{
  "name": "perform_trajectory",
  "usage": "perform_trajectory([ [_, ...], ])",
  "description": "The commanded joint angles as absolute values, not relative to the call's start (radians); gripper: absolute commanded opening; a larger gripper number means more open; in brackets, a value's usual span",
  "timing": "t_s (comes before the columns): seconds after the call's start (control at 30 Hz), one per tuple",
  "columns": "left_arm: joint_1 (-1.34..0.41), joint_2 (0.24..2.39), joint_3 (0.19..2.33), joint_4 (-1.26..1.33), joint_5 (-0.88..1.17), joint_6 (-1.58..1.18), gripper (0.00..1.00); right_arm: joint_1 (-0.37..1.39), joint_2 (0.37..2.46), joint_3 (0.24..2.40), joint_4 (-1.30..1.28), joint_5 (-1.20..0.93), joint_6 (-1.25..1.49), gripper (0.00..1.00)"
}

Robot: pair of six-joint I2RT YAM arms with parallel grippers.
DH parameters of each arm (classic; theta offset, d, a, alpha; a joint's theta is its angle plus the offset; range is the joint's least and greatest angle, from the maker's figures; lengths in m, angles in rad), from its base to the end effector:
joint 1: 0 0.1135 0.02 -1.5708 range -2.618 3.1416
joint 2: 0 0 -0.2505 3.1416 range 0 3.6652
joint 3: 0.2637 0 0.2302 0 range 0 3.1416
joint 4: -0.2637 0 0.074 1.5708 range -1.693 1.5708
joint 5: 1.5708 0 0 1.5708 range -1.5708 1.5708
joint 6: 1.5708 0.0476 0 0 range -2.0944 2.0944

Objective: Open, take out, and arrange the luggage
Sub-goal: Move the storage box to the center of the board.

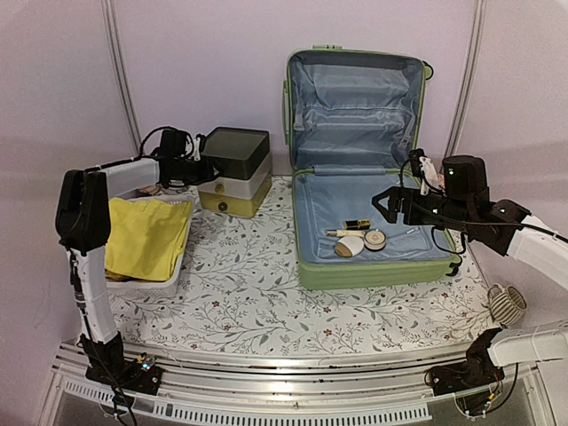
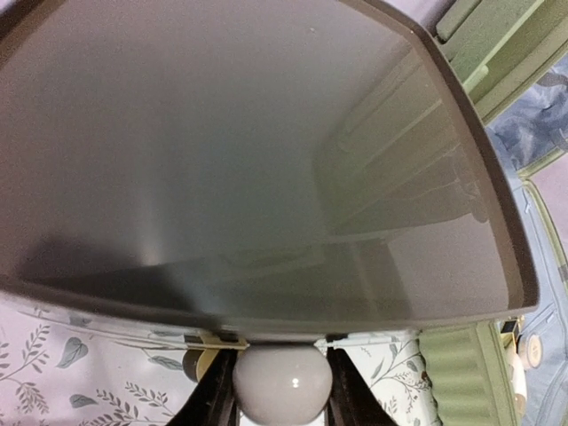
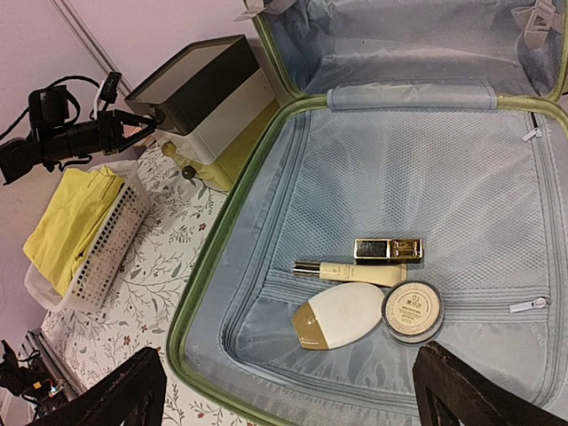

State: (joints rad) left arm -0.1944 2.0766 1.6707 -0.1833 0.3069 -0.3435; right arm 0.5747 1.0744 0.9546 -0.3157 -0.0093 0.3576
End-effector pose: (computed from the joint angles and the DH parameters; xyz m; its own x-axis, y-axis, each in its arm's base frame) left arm 0.4569 -0.1046 0.2337 -0.6584 -0.1976 -0.7263 0.2218 0.8711 -0.4381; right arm 0.2002 0.1302 0.3155 -0.5244 0.0774 -0.8479 -0.3918 0.8622 0.3210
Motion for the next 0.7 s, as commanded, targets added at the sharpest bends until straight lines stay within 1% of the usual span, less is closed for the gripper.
perform_trajectory([
  [0.0, -0.206, 2.034, 1.637, -0.169, 0.304, -0.343, 0.19, 0.57, 1.064, 0.98, -0.319, -0.002, 0.355, 0.99],
  [0.27, -0.284, 1.997, 1.576, -0.151, 0.292, -0.387, 0.19, 0.569, 1.057, 0.971, -0.316, -0.009, 0.359, 0.99],
  [0.67, -0.361, 1.977, 1.595, -0.181, 0.237, -0.445, 0.19, 0.57, 1.043, 0.963, -0.319, -0.002, 0.357, 0.99],
])
